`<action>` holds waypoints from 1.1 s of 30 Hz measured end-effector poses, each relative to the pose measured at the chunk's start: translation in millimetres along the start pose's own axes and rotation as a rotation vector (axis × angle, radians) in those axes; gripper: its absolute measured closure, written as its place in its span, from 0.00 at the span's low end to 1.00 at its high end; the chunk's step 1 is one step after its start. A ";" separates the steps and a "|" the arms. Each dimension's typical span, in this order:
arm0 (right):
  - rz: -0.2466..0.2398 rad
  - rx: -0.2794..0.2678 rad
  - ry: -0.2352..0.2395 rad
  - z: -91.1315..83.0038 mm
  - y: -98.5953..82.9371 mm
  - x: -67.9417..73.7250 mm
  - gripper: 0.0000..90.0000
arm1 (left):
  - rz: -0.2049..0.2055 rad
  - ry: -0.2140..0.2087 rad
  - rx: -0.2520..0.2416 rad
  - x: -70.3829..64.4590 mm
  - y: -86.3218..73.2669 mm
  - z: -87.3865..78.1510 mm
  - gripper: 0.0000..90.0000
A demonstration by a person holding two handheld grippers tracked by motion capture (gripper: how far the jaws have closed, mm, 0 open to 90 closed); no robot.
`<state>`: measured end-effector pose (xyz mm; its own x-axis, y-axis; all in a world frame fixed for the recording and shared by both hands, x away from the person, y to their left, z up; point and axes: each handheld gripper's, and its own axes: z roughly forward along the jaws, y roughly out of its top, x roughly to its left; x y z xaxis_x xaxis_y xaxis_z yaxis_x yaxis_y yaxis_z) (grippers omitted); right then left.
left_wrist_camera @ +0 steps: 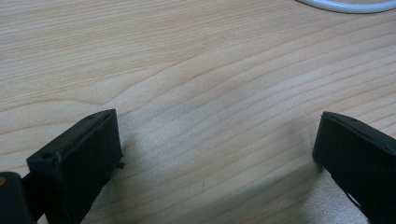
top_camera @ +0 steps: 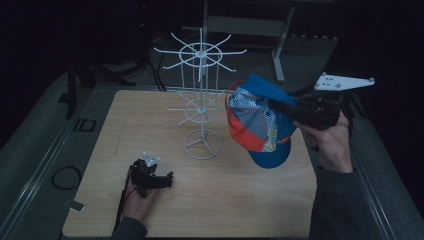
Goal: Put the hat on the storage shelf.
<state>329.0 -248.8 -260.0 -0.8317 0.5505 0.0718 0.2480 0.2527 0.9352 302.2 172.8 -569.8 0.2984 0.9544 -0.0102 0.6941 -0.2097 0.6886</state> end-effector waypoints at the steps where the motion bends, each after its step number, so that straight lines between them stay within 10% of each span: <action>1: 0.004 -0.002 0.000 -1.0 0.3 -0.6 0.97 | 0.000 0.000 0.000 0.0 0.0 0.0 0.02; 33: 0.035 -0.077 0.009 -12.6 2.1 -1.6 0.97 | 0.000 0.000 0.000 0.0 0.0 0.0 0.02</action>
<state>324.6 -259.1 -253.8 -0.8278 0.5506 0.1081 0.2386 0.1711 0.9559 302.2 172.8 -569.8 0.2985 0.9544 -0.0101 0.6941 -0.2098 0.6886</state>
